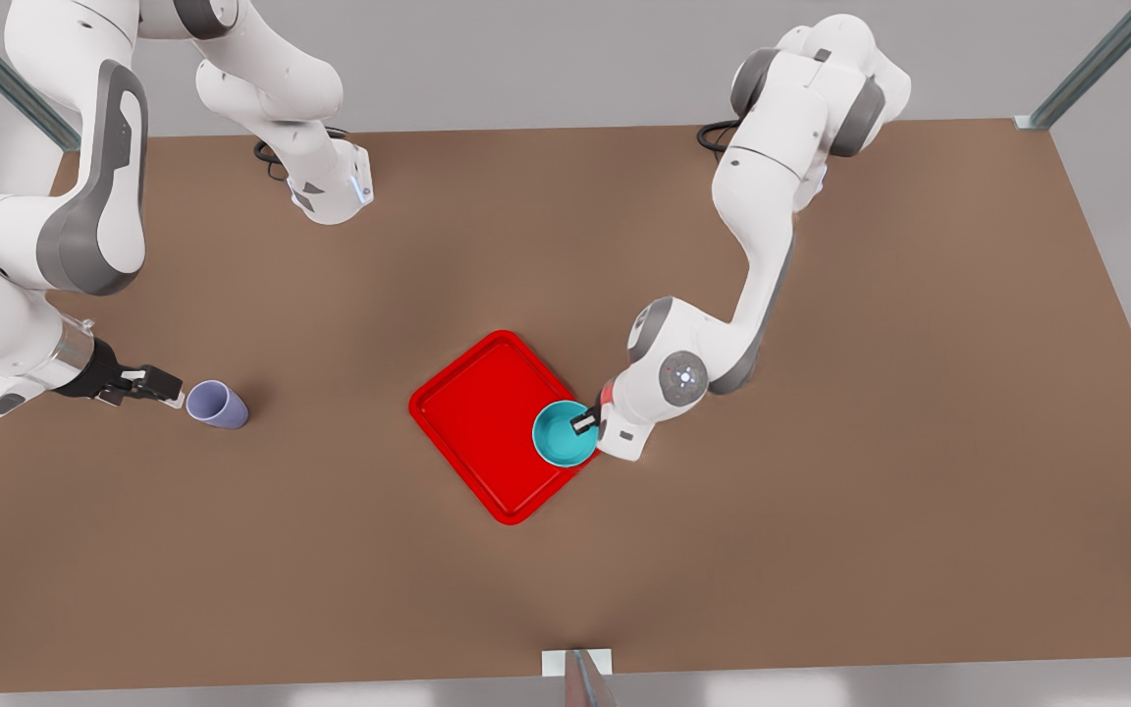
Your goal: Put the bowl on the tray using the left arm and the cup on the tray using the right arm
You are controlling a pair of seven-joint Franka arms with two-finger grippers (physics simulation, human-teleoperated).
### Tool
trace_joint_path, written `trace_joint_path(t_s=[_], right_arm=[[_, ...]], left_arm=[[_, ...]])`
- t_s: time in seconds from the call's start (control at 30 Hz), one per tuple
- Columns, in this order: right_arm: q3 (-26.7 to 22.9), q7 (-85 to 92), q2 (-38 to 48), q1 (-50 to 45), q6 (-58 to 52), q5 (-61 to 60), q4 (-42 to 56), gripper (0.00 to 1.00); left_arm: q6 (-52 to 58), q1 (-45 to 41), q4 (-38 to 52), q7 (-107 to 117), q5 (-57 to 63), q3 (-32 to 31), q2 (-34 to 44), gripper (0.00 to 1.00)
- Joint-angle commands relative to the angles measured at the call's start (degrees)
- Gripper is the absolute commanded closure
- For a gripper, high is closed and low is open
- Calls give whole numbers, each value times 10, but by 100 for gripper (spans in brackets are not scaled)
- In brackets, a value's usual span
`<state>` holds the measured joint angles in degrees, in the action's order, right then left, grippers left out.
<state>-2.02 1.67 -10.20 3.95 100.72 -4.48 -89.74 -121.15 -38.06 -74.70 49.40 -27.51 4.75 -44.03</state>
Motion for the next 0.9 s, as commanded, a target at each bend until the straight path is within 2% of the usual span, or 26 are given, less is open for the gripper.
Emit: trace_joint_path(t_s=[0.0, 0.13, 0.17, 0.2, 0.27, 0.33, 0.37, 0.4, 0.43, 0.5, 0.53, 0.57, 0.6, 0.63, 0.7, 0.73, 0.87], right_arm=[[0, 0, 0, 0, 0, 0, 0, 0], [0, 0, 0, 0, 0, 0, 0, 0], [0, 0, 0, 0, 0, 0, 0, 0], [0, 0, 0, 0, 0, 0, 0, 0], [0, 1, 0, 0, 0, 0, -1, 0], [0, 0, 0, 0, 0, 0, -1, 0], [0, 0, 0, 0, 0, 0, -1, 0], [0, 1, 0, 0, 0, 0, -1, 0], [0, 0, 0, 0, 0, 0, -1, 0], [0, 1, 0, 0, 0, 0, 0, 0], [0, 0, 0, 0, 0, 0, 0, 0], [0, 0, 0, 0, 0, 0, 0, 0], [0, 0, 0, 0, 0, 0, 0, 0], [0, 0, 0, 0, 0, 0, 0, 0], [0, 0, -1, 0, 1, 0, 2, 0], [0, 0, -5, 0, 1, 0, 3, 0], [0, 1, -13, -1, 0, 1, 11, 0]], left_arm=[[-1, -3, 0, 5, -38, 0, 0, 79], [0, -14, -1, 16, -39, -2, -1, 79], [-2, -14, 3, 14, -39, -3, -6, 67], [-7, -14, 11, 13, -39, -3, -15, 60], [-11, -14, 11, 12, -39, -2, -21, 50], [-15, -14, 11, 8, -39, -2, -26, 46], [-14, -14, 11, 5, -38, -2, -29, 36], [-14, -14, 11, 4, -37, -2, -29, 11], [-12, -14, 11, 3, -34, -1, -29, 0], [33, -9, 14, -26, -27, 13, -18, 0], [87, -7, 26, -64, -26, 41, -15, 0], [165, -6, 27, -163, -20, 96, 5, 0], [234, -6, 27, -262, 15, 144, 37, 0], [297, 2, 27, -339, 97, 157, 76, 0], [407, 47, 27, -519, 203, 158, 177, 0], [450, 67, 27, -541, 222, 158, 216, 0], [471, 75, 25, -536, 257, 155, 259, 0]])
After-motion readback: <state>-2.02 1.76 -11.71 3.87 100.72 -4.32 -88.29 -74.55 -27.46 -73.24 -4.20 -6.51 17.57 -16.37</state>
